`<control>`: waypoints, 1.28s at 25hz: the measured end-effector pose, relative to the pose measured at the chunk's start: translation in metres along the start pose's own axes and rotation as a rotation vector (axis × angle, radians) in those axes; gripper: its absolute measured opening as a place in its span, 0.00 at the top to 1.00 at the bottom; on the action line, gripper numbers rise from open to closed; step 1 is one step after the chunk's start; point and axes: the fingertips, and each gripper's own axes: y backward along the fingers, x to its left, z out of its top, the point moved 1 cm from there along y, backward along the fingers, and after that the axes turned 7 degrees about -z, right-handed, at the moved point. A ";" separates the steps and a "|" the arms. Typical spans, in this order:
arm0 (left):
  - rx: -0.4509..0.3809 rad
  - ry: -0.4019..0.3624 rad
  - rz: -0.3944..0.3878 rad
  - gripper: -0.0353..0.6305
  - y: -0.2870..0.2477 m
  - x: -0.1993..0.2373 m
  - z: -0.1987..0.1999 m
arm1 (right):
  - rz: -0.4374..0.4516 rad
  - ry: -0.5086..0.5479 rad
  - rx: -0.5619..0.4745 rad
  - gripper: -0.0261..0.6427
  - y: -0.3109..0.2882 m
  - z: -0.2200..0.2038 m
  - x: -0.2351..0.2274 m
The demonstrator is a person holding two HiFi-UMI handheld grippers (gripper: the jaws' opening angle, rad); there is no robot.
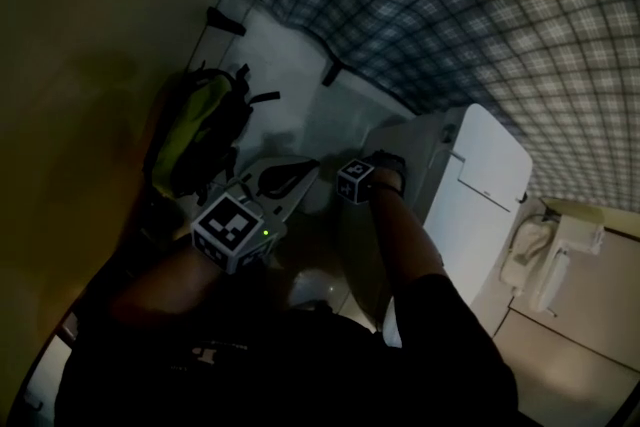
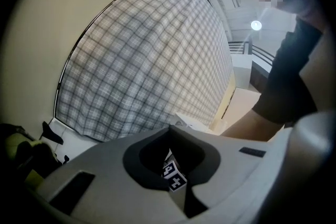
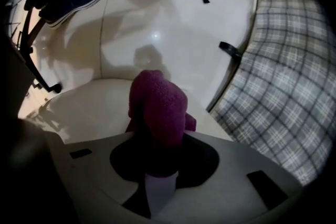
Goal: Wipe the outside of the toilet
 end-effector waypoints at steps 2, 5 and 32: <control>0.009 -0.009 -0.003 0.95 -0.002 -0.007 0.003 | 0.045 0.055 0.012 0.83 -0.009 0.012 0.031; 0.016 -0.053 -0.012 0.95 -0.005 -0.023 0.011 | 0.137 0.148 0.002 0.83 -0.019 0.033 0.103; -0.062 -0.167 0.072 0.95 -0.041 -0.234 -0.002 | 0.222 -0.554 -1.086 0.84 0.302 -0.111 0.257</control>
